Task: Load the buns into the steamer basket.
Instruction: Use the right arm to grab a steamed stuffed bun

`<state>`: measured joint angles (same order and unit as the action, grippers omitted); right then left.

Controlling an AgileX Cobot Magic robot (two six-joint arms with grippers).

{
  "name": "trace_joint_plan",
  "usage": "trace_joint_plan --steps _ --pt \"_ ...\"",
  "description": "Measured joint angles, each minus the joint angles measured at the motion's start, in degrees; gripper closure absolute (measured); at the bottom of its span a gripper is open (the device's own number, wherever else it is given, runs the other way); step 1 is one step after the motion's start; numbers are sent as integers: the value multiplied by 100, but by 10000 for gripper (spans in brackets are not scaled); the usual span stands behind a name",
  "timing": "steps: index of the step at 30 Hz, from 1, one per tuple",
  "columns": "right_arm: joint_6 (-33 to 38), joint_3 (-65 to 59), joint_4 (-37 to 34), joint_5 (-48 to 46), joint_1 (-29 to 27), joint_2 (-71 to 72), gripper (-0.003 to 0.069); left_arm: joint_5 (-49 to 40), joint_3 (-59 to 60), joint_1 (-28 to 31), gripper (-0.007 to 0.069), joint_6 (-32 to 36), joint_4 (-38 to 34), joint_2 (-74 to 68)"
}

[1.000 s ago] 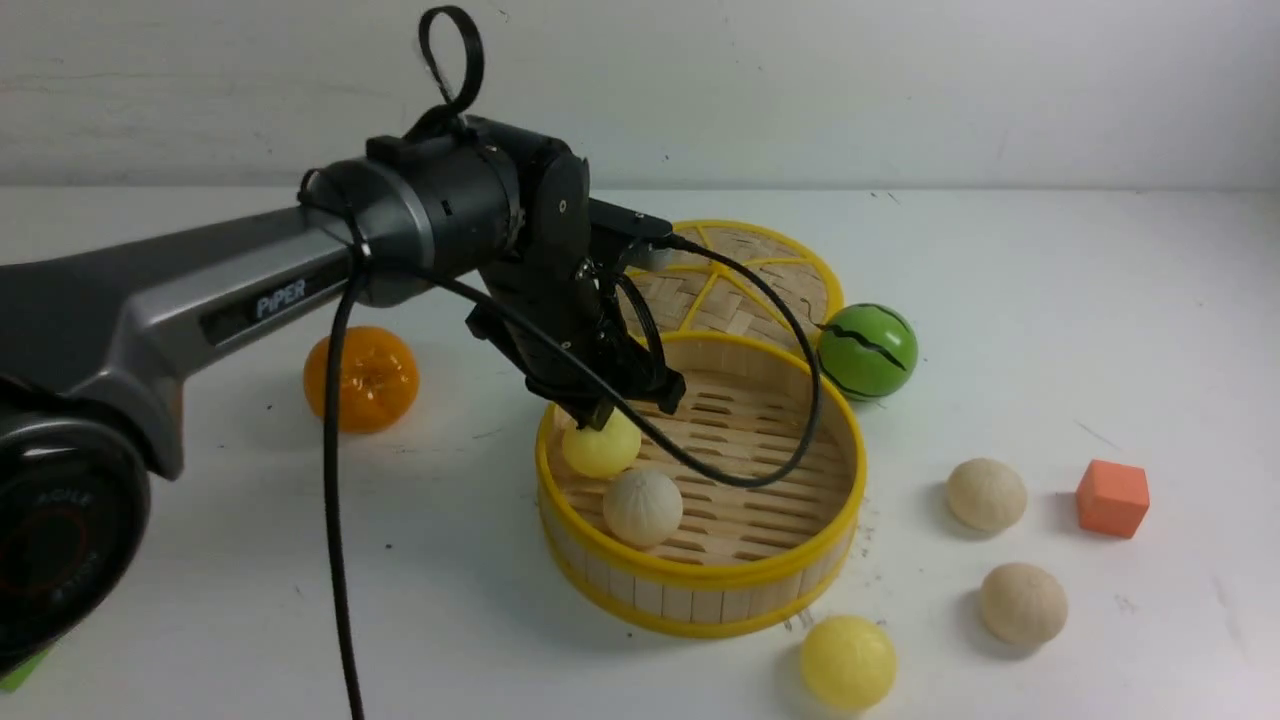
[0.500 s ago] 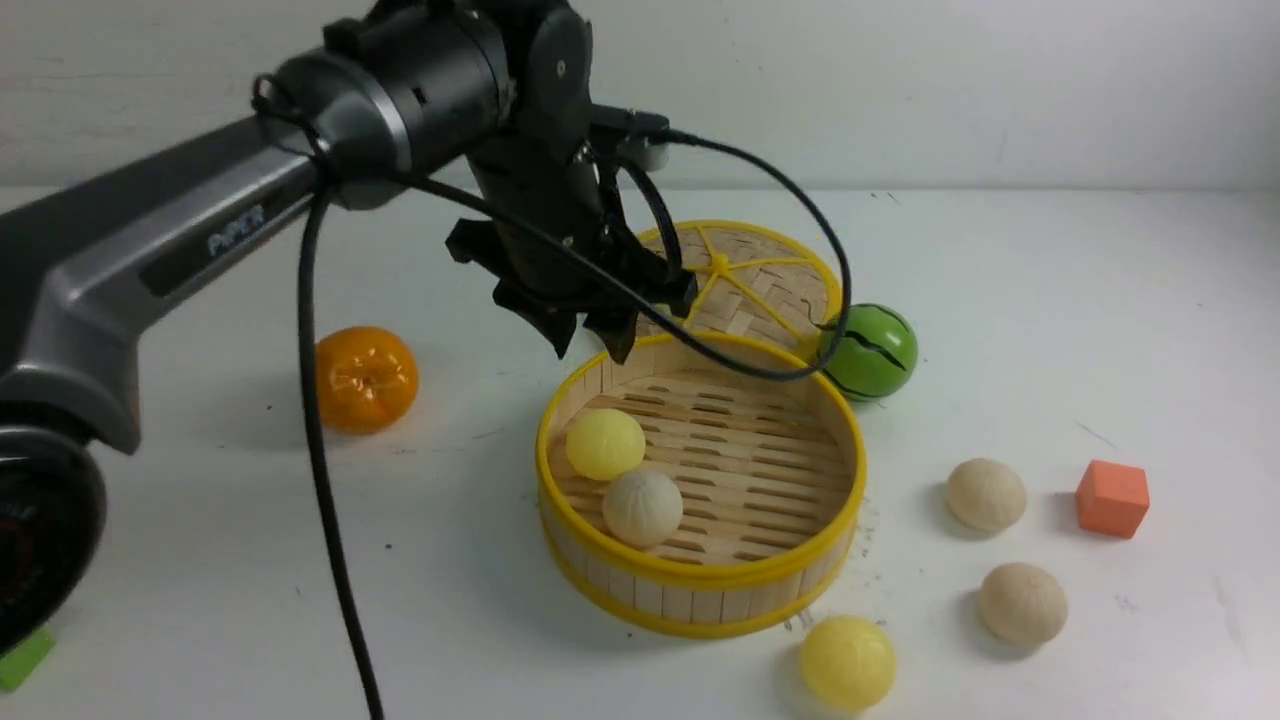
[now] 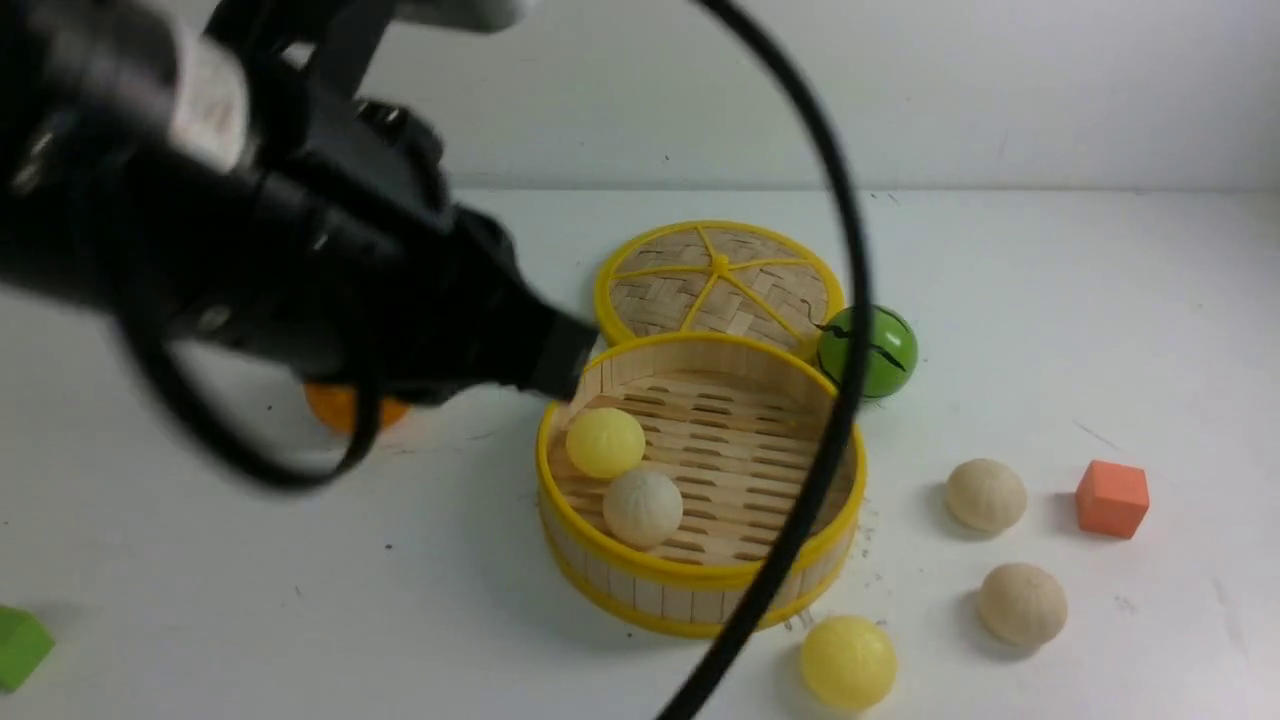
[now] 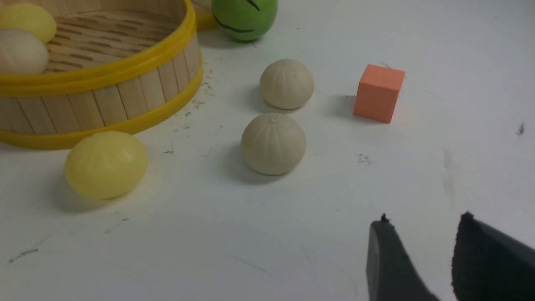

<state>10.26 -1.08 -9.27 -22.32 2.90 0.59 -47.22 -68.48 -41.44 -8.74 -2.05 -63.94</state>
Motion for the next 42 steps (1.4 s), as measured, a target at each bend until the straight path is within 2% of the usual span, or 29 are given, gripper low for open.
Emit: trace_joint_plan --steps 3,4,7,9,11,13,16,20,21,22,23,24,25,27,29,32,35,38,39,41,42 --pt "0 0 0 0 0 0 419 1361 1915 -11 638 -90 -174 1396" --pt "0 0 0 0 0 0 419 1361 1915 -11 638 -90 -174 1479" --pt "0 0 0 0 0 0 419 2859 3685 -11 638 -144 -386 2902" --pt "0 0 0 0 0 0 419 3275 4157 -11 638 -146 -441 3241" --pt "0 0 0 0 0 0 419 4066 5002 -11 638 -159 -564 3967" --pt "0 0 0 5 0 0 419 4376 5434 -11 638 -159 -590 4392" --pt "-15 0 -86 47 0 0 419 4577 5898 -11 638 -159 -614 4860" --pt "-302 -39 -796 244 0 0 419 4527 6147 -11 638 -161 -614 5019" --pt "-541 -52 -1336 474 0 0 419 4515 6237 -11 638 -161 -614 5026" --pt "-598 -52 -1472 501 0 0 419 4515 6245 -11 638 -161 -614 5026" --pt "-789 -52 -2033 733 0 0 419 4487 6304 -11 638 -161 -614 5026" --pt "-903 -52 -2371 865 0 0 419 4455 6329 -11 638 -161 -614 5026" --pt "-927 -52 -2371 891 0 0 419 4455 6328 -11 638 -161 -614 5026" --pt "-1107 -52 -3195 1142 0 0 419 4398 6335 -11 638 -161 -614 5026" --pt "-1135 -52 -3611 1372 0 0 419 4370 6337 -11 638 -161 -614 5026" --pt "-1132 70 -3845 1324 0 0 424 4358 6337 -11 638 -161 -614 5026" --pt "-662 1098 -3631 308 0 -674 463 4356 6337 -11 638 -161 -614 5026" --pt "-155 2391 -3029 -1152 0 -1942 498 4356 6337 -11 638 -161 -614 5026" --pt "-128 2583 -2933 -1258 0 -2048 501 4356 6337 -11 638 -161 -614 5026" --pt "111 3753 -2341 -2712 0 -3559 529 4351 6337 -11 638 -161 -614 5026" --pt "127 4058 -2181 -2976 0 -3884 536 4351 6337 -11 638 -161 -614 5026"
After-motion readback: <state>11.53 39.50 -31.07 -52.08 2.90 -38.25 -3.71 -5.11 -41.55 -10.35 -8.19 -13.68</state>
